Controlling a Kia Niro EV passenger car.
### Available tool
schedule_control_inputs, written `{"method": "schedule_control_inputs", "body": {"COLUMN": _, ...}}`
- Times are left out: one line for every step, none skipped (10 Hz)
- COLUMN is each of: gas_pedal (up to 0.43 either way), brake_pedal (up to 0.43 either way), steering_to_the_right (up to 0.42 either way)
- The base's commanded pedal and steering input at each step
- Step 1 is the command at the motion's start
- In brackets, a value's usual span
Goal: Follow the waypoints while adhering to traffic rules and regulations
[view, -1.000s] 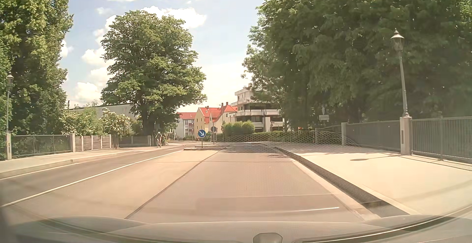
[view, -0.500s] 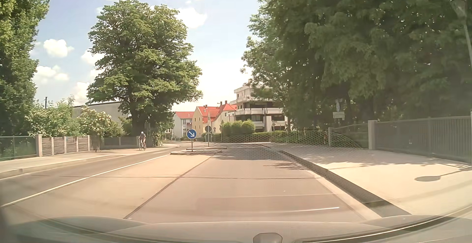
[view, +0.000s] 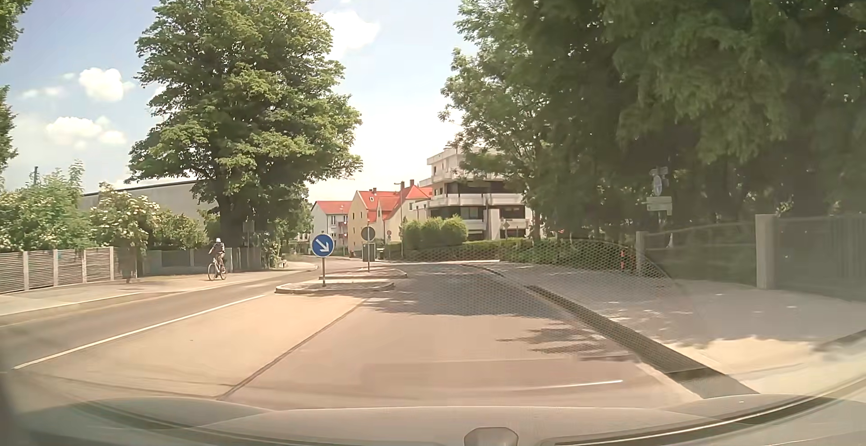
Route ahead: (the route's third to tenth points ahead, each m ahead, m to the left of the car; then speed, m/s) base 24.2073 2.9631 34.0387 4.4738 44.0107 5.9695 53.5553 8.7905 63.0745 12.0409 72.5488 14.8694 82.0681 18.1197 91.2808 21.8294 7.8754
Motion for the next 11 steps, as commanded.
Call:
{"method": "schedule_control_inputs", "body": {"gas_pedal": 0.0, "brake_pedal": 0.0, "steering_to_the_right": 0.0}}
{"method": "schedule_control_inputs", "body": {"gas_pedal": 0.0, "brake_pedal": 0.0, "steering_to_the_right": 0.0}}
{"method": "schedule_control_inputs", "body": {"gas_pedal": 0.0, "brake_pedal": 0.0, "steering_to_the_right": 0.0}}
{"method": "schedule_control_inputs", "body": {"gas_pedal": 0.0, "brake_pedal": 0.0, "steering_to_the_right": 0.0}}
{"method": "schedule_control_inputs", "body": {"gas_pedal": 0.0, "brake_pedal": 0.0, "steering_to_the_right": 0.0}}
{"method": "schedule_control_inputs", "body": {"gas_pedal": 0.0, "brake_pedal": 0.0, "steering_to_the_right": 0.0}}
{"method": "schedule_control_inputs", "body": {"gas_pedal": 0.0, "brake_pedal": 0.0, "steering_to_the_right": 0.0}}
{"method": "schedule_control_inputs", "body": {"gas_pedal": 0.0, "brake_pedal": 0.0, "steering_to_the_right": 0.0}}
{"method": "schedule_control_inputs", "body": {"gas_pedal": 0.0, "brake_pedal": 0.0, "steering_to_the_right": 0.0}}
{"method": "schedule_control_inputs", "body": {"gas_pedal": 0.0, "brake_pedal": 0.0, "steering_to_the_right": 0.0}}
{"method": "schedule_control_inputs", "body": {"gas_pedal": 0.0, "brake_pedal": 0.0, "steering_to_the_right": 0.0}}
